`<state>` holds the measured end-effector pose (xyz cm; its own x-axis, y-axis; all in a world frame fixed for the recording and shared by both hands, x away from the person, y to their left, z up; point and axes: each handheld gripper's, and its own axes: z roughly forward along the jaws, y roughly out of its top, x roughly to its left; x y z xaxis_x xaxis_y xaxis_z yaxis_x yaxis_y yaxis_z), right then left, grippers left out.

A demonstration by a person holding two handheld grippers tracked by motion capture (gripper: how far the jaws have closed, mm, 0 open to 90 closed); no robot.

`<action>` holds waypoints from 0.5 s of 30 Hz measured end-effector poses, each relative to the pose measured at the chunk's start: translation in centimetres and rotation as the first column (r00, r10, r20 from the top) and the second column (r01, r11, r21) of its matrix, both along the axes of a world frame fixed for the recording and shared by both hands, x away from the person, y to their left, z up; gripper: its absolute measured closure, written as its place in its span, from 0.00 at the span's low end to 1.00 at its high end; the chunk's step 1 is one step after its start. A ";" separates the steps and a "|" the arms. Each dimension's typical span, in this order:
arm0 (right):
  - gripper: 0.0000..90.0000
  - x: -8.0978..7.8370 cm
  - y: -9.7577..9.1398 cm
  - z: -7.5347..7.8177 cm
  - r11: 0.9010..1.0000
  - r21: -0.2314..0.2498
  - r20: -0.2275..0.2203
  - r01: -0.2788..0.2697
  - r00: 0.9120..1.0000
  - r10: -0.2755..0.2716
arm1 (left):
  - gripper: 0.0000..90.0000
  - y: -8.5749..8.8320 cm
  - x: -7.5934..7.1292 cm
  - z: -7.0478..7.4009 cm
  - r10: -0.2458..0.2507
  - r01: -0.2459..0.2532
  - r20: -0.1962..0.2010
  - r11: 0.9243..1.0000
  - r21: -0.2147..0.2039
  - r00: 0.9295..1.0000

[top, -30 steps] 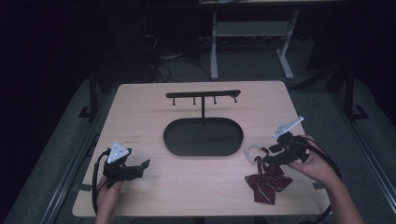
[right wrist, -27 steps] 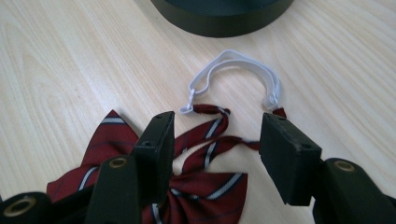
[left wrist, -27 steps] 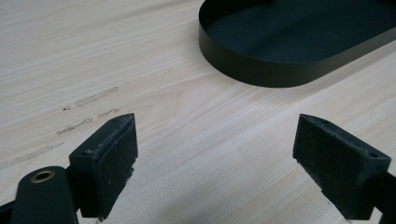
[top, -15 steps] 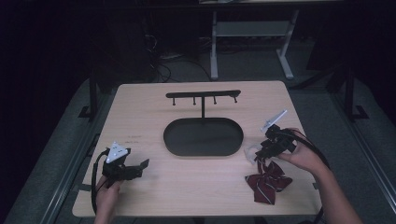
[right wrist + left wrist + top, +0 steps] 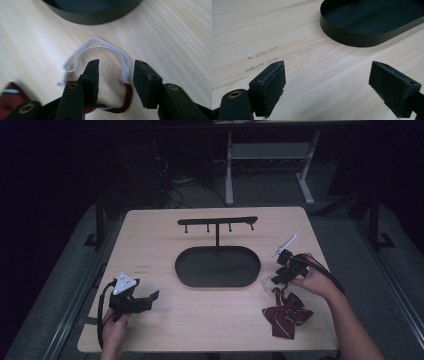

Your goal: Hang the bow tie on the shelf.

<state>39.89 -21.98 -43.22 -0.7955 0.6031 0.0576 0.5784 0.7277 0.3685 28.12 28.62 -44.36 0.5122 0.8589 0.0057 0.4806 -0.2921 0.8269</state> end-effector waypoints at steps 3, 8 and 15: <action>0.68 0.4 0.1 -0.3 1.000 -0.018 0.003 0.012 1.000 -0.012 | 0.15 0.0 0.0 0.0 0.000 0.000 -0.002 1.000 0.001 1.000; 0.81 0.5 0.4 -1.0 0.998 -0.066 0.018 0.005 1.000 -0.004 | 0.15 0.1 0.0 0.0 0.001 -0.001 -0.001 1.000 -0.002 1.000; 0.91 0.4 0.4 -1.1 0.996 -0.086 0.029 0.002 1.000 0.000 | 0.15 0.1 -0.1 0.1 0.001 -0.001 -0.001 1.000 -0.002 1.000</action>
